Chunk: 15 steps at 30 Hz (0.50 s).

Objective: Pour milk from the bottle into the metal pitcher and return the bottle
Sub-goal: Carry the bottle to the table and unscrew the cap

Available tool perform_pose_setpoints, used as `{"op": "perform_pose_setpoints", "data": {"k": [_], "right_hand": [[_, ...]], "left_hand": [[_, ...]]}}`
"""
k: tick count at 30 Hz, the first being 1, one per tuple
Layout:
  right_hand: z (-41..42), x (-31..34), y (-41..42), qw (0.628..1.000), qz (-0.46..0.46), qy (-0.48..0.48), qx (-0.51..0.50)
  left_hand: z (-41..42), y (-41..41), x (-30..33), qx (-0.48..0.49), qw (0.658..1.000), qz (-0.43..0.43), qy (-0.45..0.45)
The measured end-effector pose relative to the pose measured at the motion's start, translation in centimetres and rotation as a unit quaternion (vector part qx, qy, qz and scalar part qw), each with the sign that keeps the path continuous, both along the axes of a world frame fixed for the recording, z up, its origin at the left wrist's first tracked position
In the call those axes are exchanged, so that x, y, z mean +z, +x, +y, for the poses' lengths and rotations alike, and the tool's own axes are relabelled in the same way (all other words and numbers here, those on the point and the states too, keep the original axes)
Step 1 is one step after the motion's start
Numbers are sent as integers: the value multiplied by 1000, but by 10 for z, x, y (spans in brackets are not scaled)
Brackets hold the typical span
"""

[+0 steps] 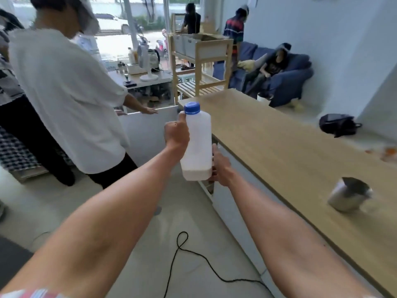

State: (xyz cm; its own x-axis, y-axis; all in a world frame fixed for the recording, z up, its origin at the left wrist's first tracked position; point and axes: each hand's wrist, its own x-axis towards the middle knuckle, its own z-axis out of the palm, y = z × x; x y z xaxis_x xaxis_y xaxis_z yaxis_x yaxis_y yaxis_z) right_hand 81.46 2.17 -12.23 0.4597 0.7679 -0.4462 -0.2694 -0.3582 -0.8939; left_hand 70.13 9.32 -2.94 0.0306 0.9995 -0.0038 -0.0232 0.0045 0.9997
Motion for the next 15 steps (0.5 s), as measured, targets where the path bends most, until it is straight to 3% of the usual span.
{"op": "perform_pose_setpoints", "data": {"k": [7, 15], "right_hand": [[-89, -4, 101, 991, 22, -1, -130], [-161, -11, 169, 960, 63, 21, -273]], "left_hand": [[-59, 122, -5, -148, 989, 3, 1], [-107, 222, -12, -301, 953, 18, -9]]}}
